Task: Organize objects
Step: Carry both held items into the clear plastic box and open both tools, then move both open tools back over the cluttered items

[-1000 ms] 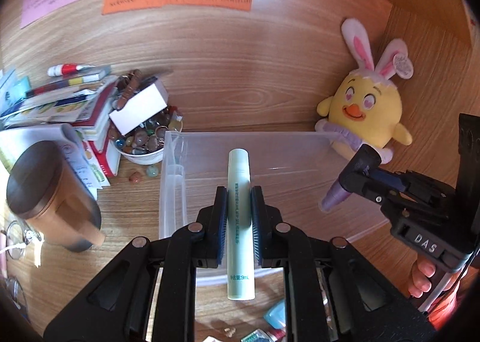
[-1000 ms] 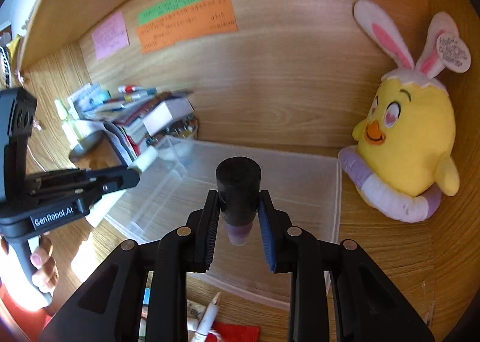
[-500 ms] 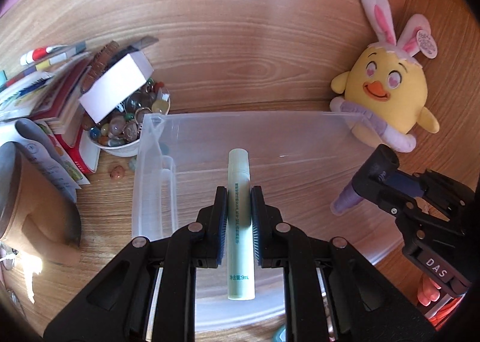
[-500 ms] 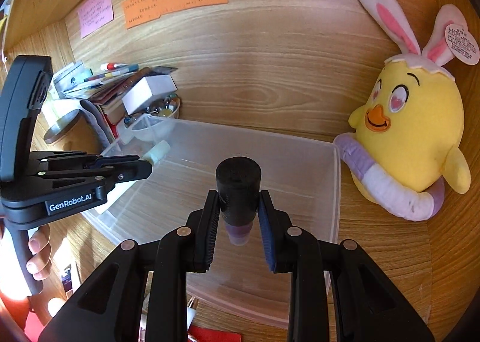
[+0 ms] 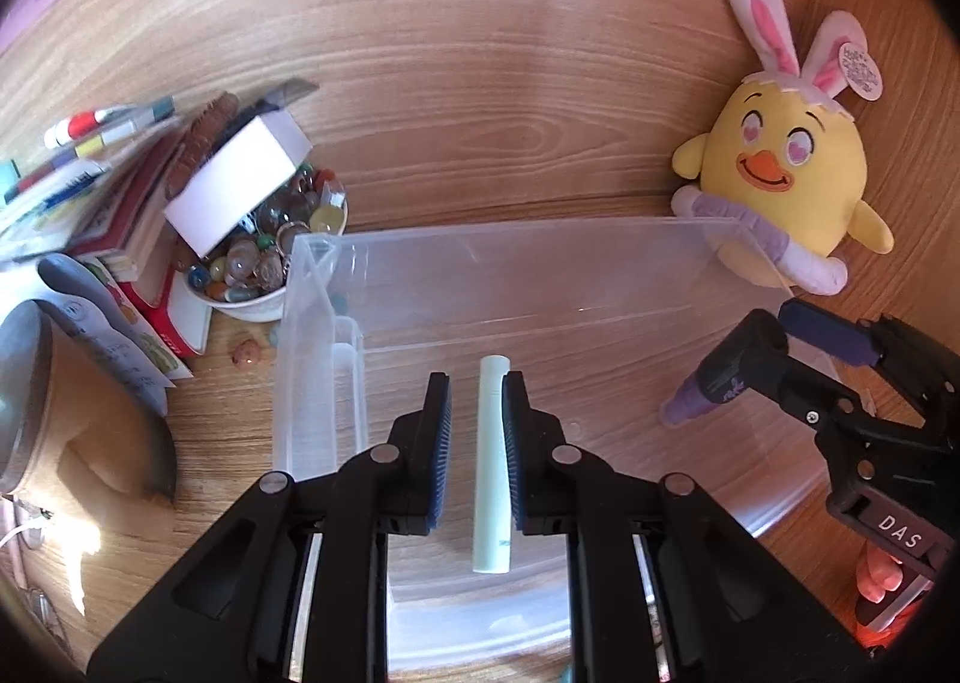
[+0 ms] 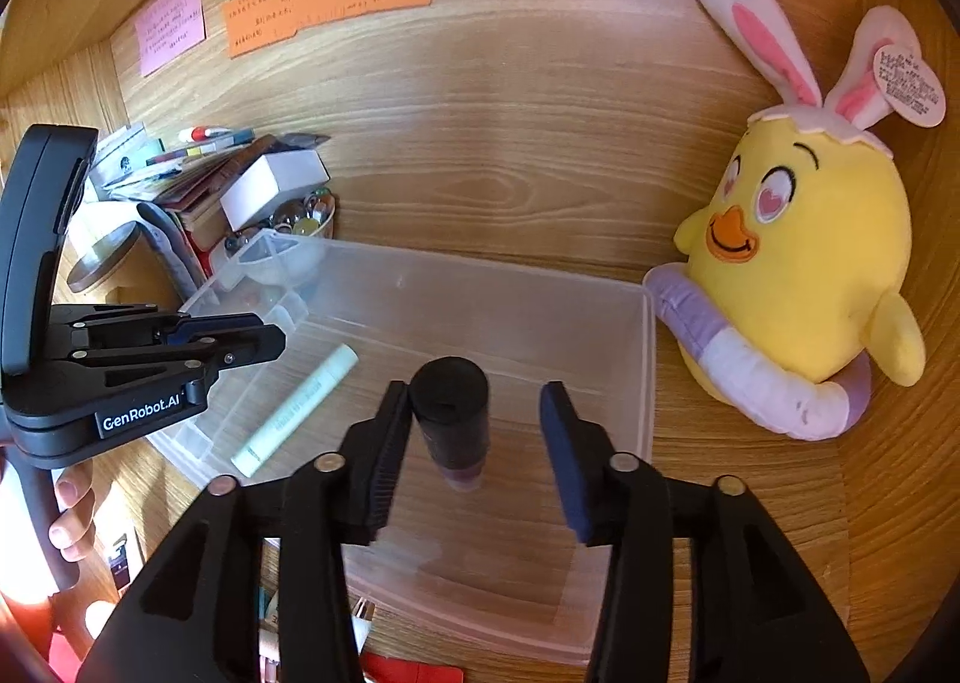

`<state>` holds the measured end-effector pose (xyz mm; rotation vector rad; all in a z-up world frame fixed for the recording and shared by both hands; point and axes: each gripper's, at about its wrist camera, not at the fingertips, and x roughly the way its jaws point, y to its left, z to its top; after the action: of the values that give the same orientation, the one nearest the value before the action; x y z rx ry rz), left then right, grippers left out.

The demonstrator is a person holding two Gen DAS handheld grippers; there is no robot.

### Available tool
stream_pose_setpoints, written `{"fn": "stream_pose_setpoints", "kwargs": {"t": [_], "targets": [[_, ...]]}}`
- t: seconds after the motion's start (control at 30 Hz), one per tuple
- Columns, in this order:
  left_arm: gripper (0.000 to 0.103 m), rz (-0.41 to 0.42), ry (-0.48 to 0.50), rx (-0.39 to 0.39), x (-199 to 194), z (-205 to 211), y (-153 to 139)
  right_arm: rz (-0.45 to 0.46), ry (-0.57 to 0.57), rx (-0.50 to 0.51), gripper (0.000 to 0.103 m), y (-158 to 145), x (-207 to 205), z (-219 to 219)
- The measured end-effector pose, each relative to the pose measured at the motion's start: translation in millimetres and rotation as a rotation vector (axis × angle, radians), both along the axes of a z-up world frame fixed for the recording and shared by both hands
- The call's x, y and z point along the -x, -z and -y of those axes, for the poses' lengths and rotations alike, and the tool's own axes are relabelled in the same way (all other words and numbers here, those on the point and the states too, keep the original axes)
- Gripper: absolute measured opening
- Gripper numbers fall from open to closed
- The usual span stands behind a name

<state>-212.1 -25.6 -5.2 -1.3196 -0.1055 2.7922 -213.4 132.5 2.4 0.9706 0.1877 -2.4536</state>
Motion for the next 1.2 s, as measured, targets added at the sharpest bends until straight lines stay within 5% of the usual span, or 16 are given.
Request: {"fn": "stream_pose_setpoints", "kwargs": {"t": [0.3,0.57,0.93,1.2], "targets": [[0.057,-0.091,-0.012,0.050,-31,-7,-24,-0.045,0.018,0.036,0.070,-17,-10,-11],[0.090,-0.151,-0.021,0.072,-69,-14,-40,-0.077,0.024,0.067,0.077,-30,-31,-23],[0.099,-0.181,-0.030,0.066,-124,-12,-39,-0.029,0.018,0.048,0.077,-9,-68,-33],[0.099,-0.117,-0.064,0.053,-154,-4,-13,0.066,0.038,0.100,0.077,13,-95,-52]]}}
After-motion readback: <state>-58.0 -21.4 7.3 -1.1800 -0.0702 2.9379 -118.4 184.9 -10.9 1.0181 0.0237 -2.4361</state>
